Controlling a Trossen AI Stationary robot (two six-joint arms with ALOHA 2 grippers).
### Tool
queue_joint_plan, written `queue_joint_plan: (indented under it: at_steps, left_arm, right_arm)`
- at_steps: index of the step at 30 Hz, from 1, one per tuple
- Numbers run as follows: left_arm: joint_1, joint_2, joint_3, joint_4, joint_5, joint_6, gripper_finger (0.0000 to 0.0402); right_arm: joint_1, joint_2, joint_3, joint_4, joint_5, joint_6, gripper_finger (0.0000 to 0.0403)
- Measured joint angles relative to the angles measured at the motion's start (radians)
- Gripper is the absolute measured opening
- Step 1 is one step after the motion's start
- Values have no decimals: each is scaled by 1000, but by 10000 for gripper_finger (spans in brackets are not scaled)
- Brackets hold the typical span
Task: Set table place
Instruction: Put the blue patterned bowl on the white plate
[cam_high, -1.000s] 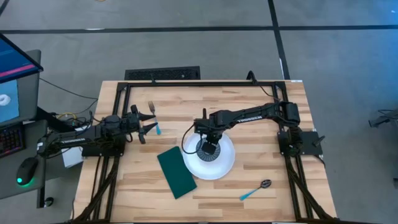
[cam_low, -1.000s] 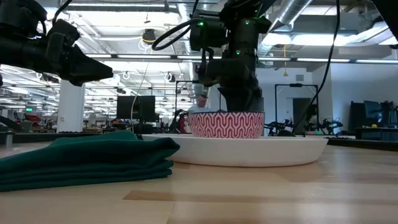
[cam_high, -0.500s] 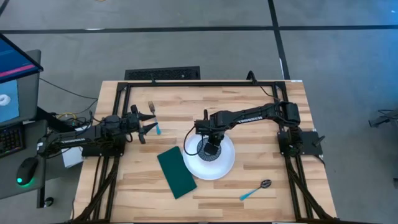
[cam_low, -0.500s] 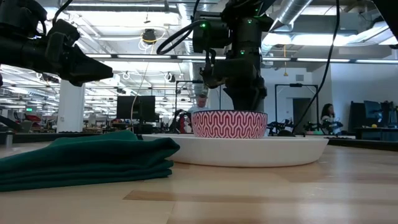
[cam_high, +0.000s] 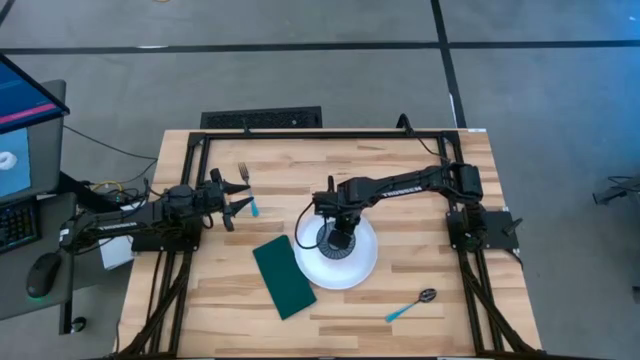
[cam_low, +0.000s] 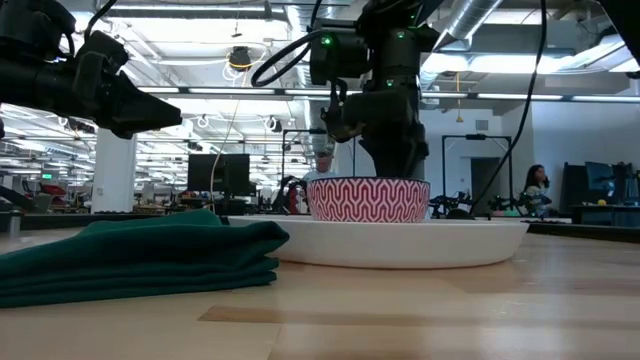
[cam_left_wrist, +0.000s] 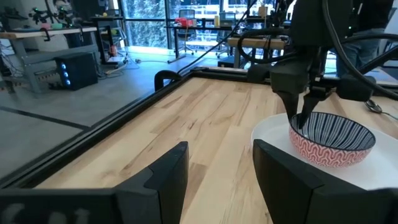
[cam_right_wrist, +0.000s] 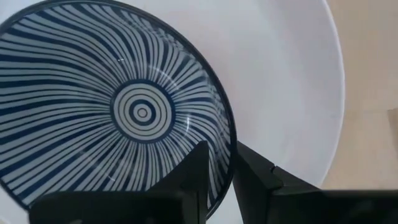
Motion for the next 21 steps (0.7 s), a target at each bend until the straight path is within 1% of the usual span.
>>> queue_joint_plan:
  at_steps: [4, 21]
  left_arm:
    - [0, 0, 0, 0, 0, 0, 171]
    - [0, 0, 0, 0, 0, 11, 171]
  right_arm:
    - [-1, 0, 0, 18, -25, -20, 88]
    - [-14, 0, 0, 22, -39, -40, 88]
